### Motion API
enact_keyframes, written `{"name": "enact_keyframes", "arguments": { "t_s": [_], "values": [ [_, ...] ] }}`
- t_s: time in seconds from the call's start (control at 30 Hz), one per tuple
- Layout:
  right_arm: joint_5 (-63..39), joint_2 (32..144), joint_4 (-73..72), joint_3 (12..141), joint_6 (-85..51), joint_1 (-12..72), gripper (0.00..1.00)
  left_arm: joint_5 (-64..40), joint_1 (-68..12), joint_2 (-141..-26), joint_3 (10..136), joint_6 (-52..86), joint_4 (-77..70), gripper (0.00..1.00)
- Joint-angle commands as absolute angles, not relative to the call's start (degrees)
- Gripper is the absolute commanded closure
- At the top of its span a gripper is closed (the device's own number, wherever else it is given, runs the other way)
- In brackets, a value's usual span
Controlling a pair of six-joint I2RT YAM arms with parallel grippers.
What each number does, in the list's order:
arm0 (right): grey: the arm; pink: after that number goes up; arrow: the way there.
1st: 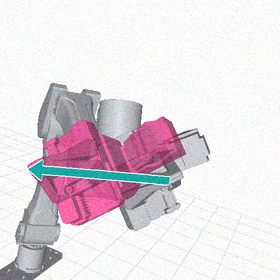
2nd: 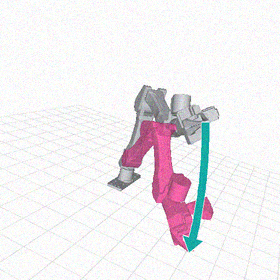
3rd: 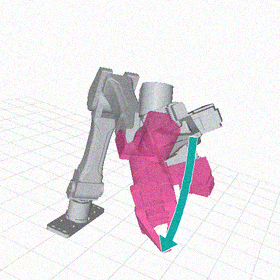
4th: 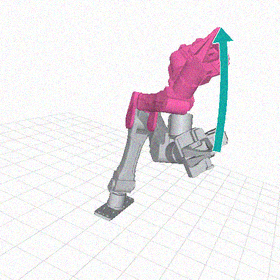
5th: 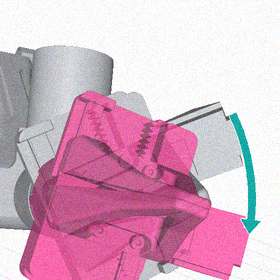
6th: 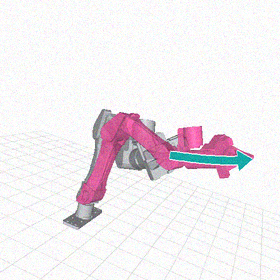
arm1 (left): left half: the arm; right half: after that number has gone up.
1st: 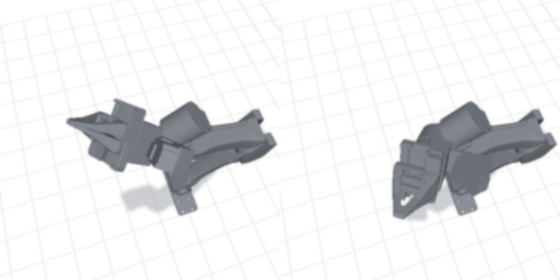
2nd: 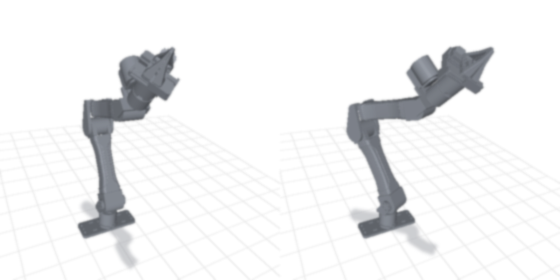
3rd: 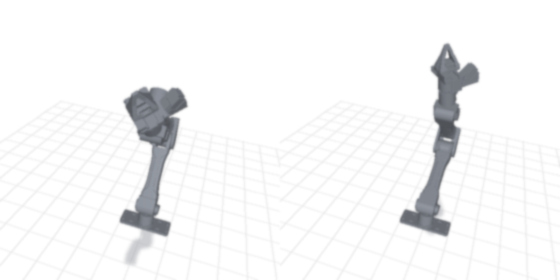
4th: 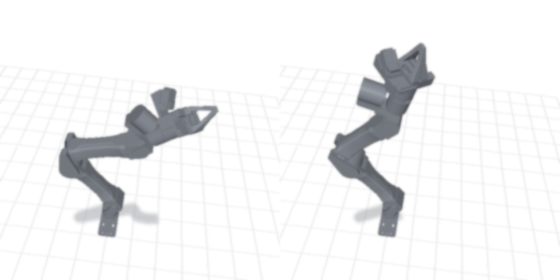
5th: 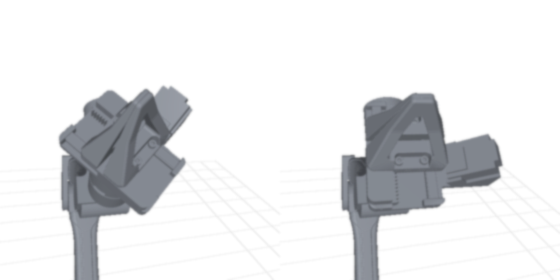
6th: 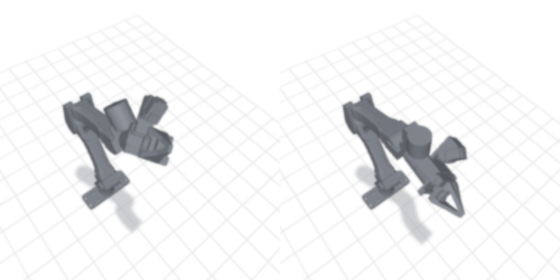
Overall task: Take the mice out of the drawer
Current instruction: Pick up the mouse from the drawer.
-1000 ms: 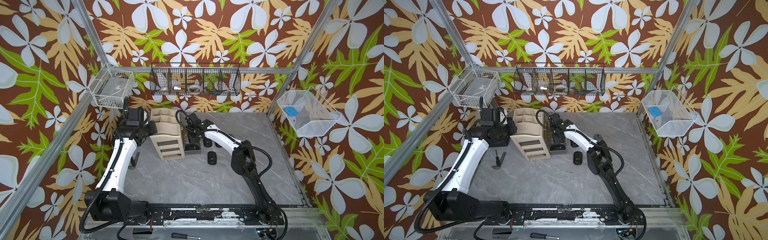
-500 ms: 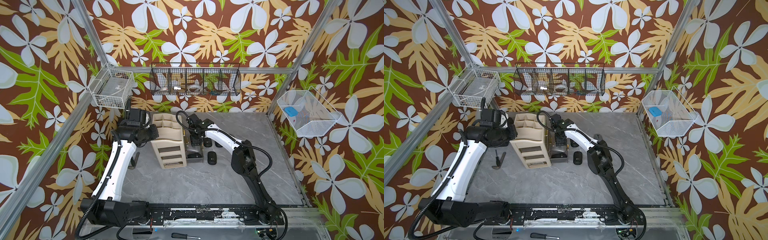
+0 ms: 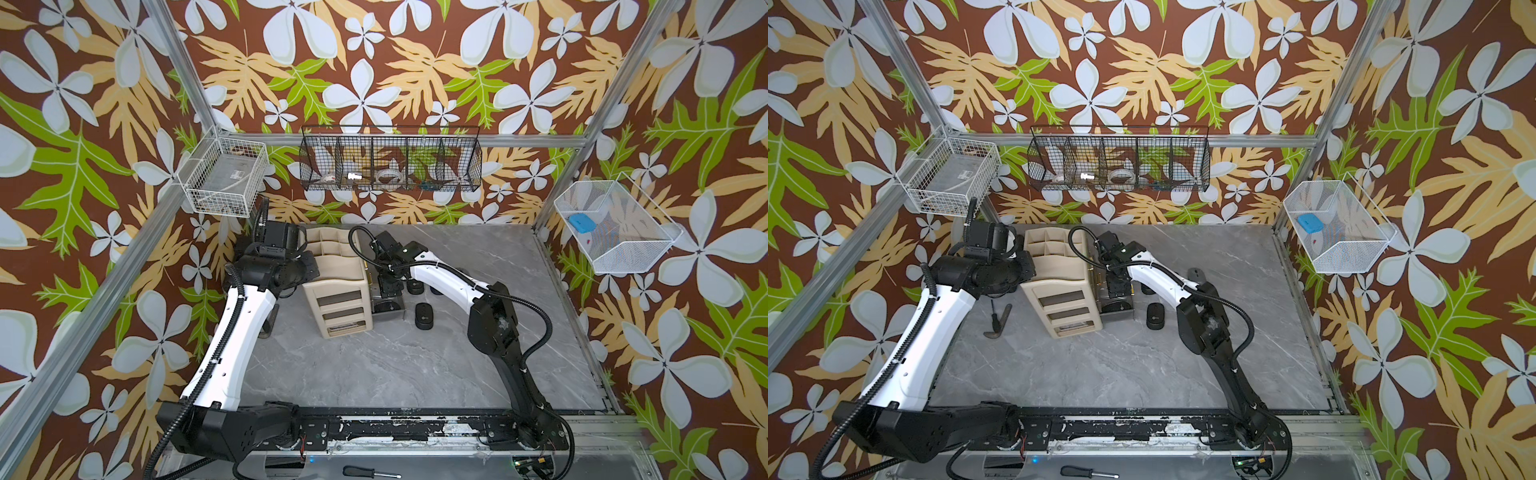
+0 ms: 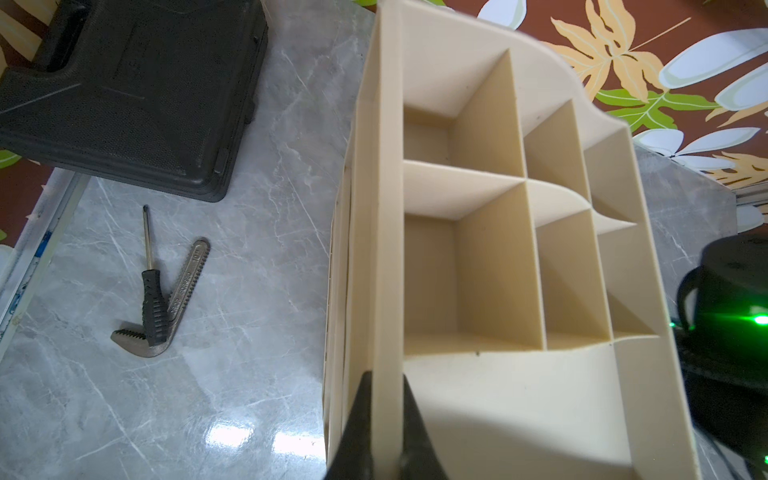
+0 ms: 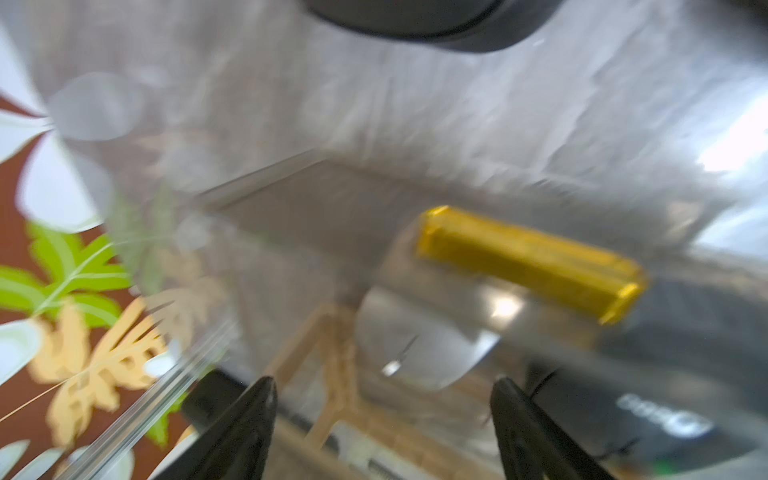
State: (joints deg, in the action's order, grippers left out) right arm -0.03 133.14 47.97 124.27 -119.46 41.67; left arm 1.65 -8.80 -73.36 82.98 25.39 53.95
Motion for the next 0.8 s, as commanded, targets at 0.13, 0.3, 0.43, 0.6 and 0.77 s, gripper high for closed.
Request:
{"name": "enact_keyframes", "arguments": {
  "t_s": [0.13, 0.3, 0.43, 0.6, 0.77],
  "values": [
    [-0.02, 133.92, 48.8, 122.81, -119.34, 41.92, 0.18, -0.26, -9.27, -71.54, 82.12, 26.8, 45.98, 1.0],
    [0.7, 133.16, 50.84, 121.21, -120.06, 41.82, 0.19, 0.45, -9.25, -70.84, 81.02, 26.77, 44.92, 1.0],
    [0.13, 131.69, 48.9, 117.19, -120.89, 41.81, 0.23, 1.92, -9.23, -70.45, 79.53, 26.54, 44.21, 1.0],
    [-0.26, 132.62, 48.42, 116.68, -120.58, 41.86, 0.24, 0.64, -9.4, -69.69, 79.63, 26.56, 43.51, 1.0],
    [-1.22, 136.4, 49.2, 120.3, -120.38, 41.92, 0.22, -3.37, -9.49, -68.71, 78.22, 27.21, 41.97, 1.0]
  ]
}}
